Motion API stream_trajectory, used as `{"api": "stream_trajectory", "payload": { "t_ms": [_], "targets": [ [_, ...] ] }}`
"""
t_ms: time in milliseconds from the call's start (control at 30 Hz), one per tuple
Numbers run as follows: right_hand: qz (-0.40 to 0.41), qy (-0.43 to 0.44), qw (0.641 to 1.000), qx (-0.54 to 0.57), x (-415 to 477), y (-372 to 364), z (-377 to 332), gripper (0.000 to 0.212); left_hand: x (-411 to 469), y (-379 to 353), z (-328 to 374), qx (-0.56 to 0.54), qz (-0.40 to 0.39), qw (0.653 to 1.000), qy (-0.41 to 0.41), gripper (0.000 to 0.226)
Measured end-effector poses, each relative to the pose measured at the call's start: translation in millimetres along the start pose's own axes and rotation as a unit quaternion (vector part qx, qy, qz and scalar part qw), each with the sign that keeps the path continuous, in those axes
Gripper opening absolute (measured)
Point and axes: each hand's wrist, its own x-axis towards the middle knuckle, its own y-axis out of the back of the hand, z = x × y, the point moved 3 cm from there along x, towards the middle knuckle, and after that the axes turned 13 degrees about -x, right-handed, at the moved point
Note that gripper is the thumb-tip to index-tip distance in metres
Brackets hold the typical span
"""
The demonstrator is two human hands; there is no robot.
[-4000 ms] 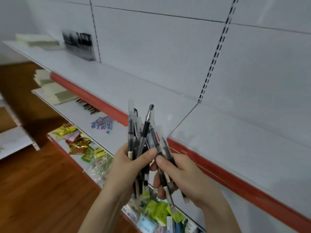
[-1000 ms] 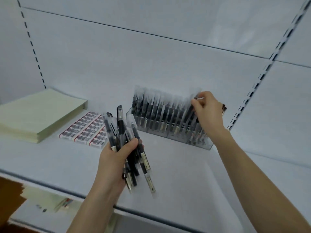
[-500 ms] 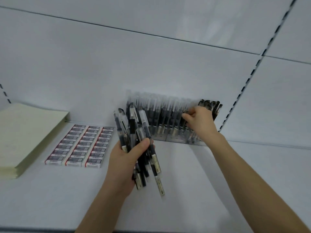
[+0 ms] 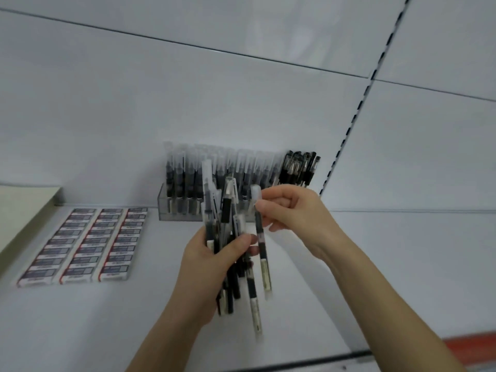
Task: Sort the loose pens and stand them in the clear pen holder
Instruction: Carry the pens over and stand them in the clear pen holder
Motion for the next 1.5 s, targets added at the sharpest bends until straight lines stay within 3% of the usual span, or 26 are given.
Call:
{"api": "stream_trajectory", "payload": {
  "t_ms": [133,233,300,400,700,1000,1400,1500],
  "targets": [
    [0.094,-0.009,0.995,0.033,14,31,0,0.014,2,4,1,-0.03,0.017,0.999,0.013,0.016],
    [0.227,0.034,0.972,-0.05,30,58,-3,0.019,3,9,5,-0.043,0.034,0.998,0.01,0.015],
    [0.268,0.057,0.956,-0.102,42,66,-6,0.011,5,11,8,-0.048,0.043,0.998,0.003,0.014],
    [0.263,0.079,0.949,-0.157,59,65,-8,0.002,8,12,12,-0.059,0.05,0.997,-0.007,0.012],
    [0.233,0.107,0.931,-0.261,80,51,-10,0.014,9,18,16,-0.06,0.059,0.996,-0.023,0.013],
    [0.177,0.048,0.937,-0.298,83,27,22,0.021,8,16,16,-0.066,0.055,0.996,-0.023,0.017],
    [0.211,0.038,0.953,-0.213,65,27,27,0.017,6,15,17,-0.058,0.044,0.997,-0.025,0.022],
    [0.165,0.052,0.979,-0.105,45,19,6,0.015,6,14,18,-0.055,0.036,0.997,-0.029,0.021]
  ]
}}
